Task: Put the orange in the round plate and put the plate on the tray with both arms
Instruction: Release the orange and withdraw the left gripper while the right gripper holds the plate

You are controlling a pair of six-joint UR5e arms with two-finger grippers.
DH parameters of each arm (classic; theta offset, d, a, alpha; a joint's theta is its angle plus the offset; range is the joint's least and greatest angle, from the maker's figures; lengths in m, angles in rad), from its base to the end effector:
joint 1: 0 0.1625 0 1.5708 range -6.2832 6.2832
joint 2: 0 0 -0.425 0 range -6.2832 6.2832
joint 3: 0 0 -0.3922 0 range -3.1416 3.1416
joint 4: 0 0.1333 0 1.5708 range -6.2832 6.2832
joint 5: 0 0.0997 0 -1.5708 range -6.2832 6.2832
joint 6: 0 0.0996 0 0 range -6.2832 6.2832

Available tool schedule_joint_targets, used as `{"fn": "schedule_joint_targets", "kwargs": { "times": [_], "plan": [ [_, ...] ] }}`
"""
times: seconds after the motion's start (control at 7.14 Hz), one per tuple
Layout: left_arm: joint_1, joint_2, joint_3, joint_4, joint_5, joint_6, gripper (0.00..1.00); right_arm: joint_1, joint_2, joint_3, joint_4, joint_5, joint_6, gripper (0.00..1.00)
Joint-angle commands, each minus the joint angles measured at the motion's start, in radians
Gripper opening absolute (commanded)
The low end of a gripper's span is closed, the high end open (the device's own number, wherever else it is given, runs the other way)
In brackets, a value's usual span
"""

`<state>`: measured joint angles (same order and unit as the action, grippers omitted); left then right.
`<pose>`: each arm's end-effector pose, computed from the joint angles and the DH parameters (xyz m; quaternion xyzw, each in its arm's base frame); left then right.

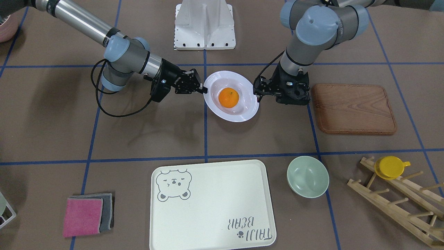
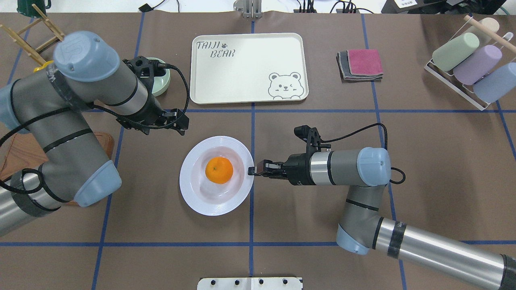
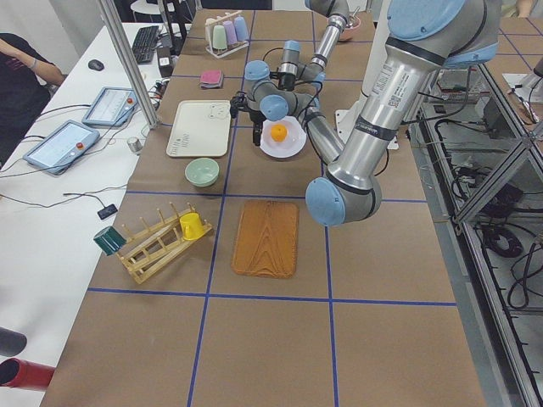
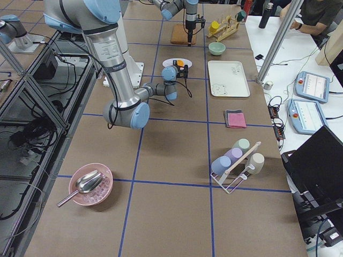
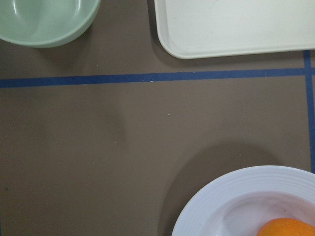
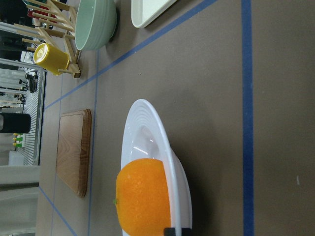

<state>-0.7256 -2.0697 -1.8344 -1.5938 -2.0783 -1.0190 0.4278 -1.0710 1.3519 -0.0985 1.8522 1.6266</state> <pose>0.4067 -0.4743 0.2558 0.0347 0.4357 0.0181 0.8992 -0.5535 -0.3685 0.3114 0.0526 -0.7644 0.0470 0.6408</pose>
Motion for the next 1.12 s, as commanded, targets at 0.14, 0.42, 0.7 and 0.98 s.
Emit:
{"fn": "schedule_joint_targets", "kwargs": {
  "times": [0.14,0.42,0.7,0.98],
  "plan": [
    [-0.029,0.045,-0.031,0.003,0.0,0.073,0.98,0.005,0.0,0.0,0.072,-0.036,0.093,0.01],
    [-0.116,0.117,-0.043,0.003,-0.034,0.236,0.98,0.008,0.0,0.0,0.134,-0.092,0.194,0.01],
    [-0.242,0.193,-0.04,0.003,-0.092,0.443,0.98,0.032,0.022,0.001,0.14,-0.198,0.255,0.01],
    [-0.3,0.232,-0.035,0.003,-0.097,0.545,0.98,0.086,0.034,-0.01,0.128,-0.284,0.292,0.01]
  ]
}}
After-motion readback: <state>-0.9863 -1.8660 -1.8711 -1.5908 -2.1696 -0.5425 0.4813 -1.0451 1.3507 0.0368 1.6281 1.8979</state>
